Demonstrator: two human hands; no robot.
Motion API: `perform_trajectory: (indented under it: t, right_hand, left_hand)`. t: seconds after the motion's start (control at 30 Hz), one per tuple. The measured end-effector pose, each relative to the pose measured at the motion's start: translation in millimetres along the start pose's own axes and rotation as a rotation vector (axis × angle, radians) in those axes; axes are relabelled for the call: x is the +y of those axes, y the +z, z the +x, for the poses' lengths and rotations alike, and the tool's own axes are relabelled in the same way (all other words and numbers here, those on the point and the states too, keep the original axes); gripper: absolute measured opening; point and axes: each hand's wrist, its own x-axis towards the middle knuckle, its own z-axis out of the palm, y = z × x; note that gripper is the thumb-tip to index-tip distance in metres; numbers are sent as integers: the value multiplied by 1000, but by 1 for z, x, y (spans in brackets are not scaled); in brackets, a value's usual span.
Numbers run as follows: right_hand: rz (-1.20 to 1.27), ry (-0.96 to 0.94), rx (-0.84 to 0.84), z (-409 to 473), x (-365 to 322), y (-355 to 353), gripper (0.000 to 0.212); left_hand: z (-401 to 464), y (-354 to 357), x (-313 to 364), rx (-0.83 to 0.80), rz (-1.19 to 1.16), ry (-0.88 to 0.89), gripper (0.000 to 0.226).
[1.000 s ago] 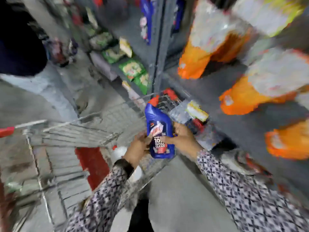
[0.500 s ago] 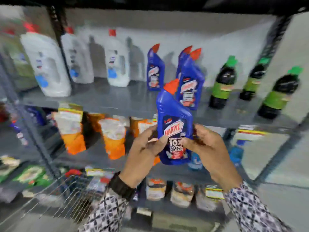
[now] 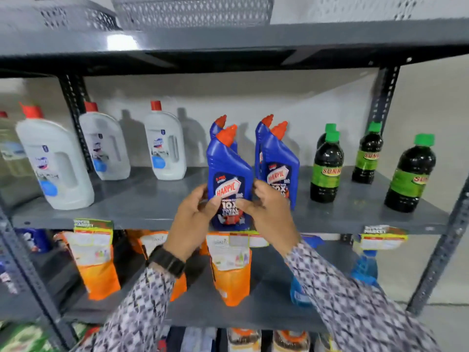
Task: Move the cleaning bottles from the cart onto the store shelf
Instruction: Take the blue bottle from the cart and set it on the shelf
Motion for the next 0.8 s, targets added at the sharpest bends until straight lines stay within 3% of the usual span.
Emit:
perform_trajectory:
  t: [0.23,0.43,0.53,0.6,0.67,0.8]
  right_hand:
    - [-142,125,24,109,35,58,41]
    - [-76,145,25,115,49,63,39]
    - [-119,154,101,98,42,64,54]
    - [-144,82,215,74,31,68,51]
    - [-128,-88,252,47,20,77,36]
    - [-96,-286,-1,-10,12,125,24]
  left_hand:
    - [108,-26,-41,17,37,-120,32]
    - [120,-29,-54,-19,29,-108,26]
    - [108,-34,-46,-16,50,-139,36]
    - [87,-47,-43,77,84,-124,49]
    - [50,-66,-41,185,100,-20,46]
    - [-53,-117,-58,391,149,46,32]
